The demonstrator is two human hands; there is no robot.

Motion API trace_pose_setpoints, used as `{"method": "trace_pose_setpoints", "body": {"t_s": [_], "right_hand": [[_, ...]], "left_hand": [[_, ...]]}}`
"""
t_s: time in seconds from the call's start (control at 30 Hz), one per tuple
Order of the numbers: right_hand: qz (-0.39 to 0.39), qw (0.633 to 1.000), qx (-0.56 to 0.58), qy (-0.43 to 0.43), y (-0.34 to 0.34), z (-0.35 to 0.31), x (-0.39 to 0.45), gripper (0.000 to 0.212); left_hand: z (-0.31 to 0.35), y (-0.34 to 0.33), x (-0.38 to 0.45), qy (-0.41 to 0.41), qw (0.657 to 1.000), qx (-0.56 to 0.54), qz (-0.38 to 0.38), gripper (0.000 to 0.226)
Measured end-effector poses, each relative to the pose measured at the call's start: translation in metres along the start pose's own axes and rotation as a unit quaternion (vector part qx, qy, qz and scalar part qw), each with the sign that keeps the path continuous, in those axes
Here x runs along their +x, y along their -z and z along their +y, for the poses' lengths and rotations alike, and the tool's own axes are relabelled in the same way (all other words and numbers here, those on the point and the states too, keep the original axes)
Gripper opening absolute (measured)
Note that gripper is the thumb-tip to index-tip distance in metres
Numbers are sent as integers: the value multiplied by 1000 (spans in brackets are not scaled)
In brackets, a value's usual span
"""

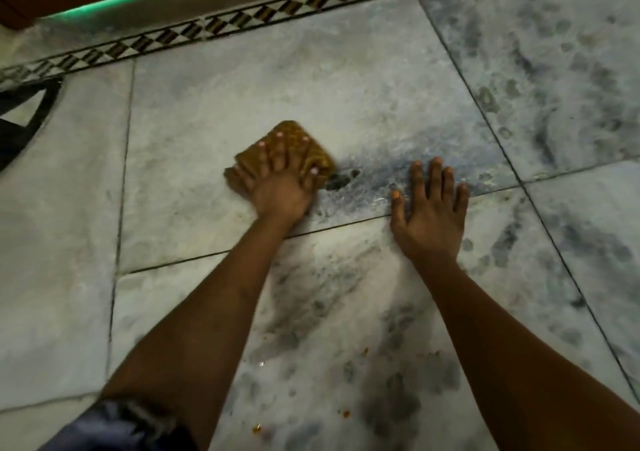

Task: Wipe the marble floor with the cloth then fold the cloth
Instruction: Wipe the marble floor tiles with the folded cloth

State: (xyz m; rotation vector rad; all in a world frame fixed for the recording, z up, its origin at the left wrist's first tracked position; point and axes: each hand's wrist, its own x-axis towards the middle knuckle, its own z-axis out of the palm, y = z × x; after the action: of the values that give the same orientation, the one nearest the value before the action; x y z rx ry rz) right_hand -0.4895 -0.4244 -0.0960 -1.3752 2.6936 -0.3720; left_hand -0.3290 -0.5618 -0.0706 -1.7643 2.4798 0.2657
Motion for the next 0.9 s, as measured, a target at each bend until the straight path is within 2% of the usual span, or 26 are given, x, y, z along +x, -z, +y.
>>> {"method": "trace_pose_setpoints", "body": {"t_s": [0.1, 0.17, 0.23, 0.3, 0.37, 0.43, 0.5, 0.57, 0.63, 0.7, 0.73, 0.8, 0.87, 0.9], "right_hand": [[-3, 1000, 0, -3, 2, -1, 0, 67], [-11, 1000, -2, -2, 2, -2, -1, 66], [-12, 1000, 4, -3, 3, -1, 0, 65], [-7, 1000, 5, -2, 2, 0, 0, 65], [-10, 1000, 6, -3, 2, 0, 0, 65], [-11, 1000, 6, -3, 2, 0, 0, 66], [-21, 1000, 8, 0, 2, -1, 1, 66], [-25, 1000, 6, -2, 4, 0, 0, 66], [-24, 1000, 4, -1, 4, -1, 0, 66], [-24, 1000, 10, 1, 4, -1, 0, 66], [-24, 1000, 13, 1, 4, -1, 0, 66], [-24, 1000, 12, -2, 4, 0, 0, 66], [-16, 1000, 13, -2, 3, 0, -1, 66], [-12, 1000, 13, -1, 3, 0, -1, 67]], "left_hand": [[10, -14, -48, -138, 990, 32, -1, 60], [-18, -14, -74, -211, 977, 25, -1, 61], [-60, -13, -83, -238, 971, 23, 5, 63], [-99, -5, -76, -193, 981, 17, -3, 70], [-119, 2, -54, -98, 995, 2, 14, 70], [-112, 5, -20, 8, 1000, -23, 5, 61], [-88, 9, 0, 66, 997, -41, -8, 60], [-60, 7, -4, 27, 999, -25, -10, 61], [-43, 0, -35, -66, 998, -10, -17, 69], [-51, -5, -74, -143, 988, -19, -52, 78], [-66, -6, -85, -154, 985, -33, -66, 84], [-108, -10, -84, -124, 989, -36, -70, 93], [-144, -6, -70, -48, 996, -47, -55, 97], [-151, -3, -59, 11, 998, -54, -41, 91]]}}
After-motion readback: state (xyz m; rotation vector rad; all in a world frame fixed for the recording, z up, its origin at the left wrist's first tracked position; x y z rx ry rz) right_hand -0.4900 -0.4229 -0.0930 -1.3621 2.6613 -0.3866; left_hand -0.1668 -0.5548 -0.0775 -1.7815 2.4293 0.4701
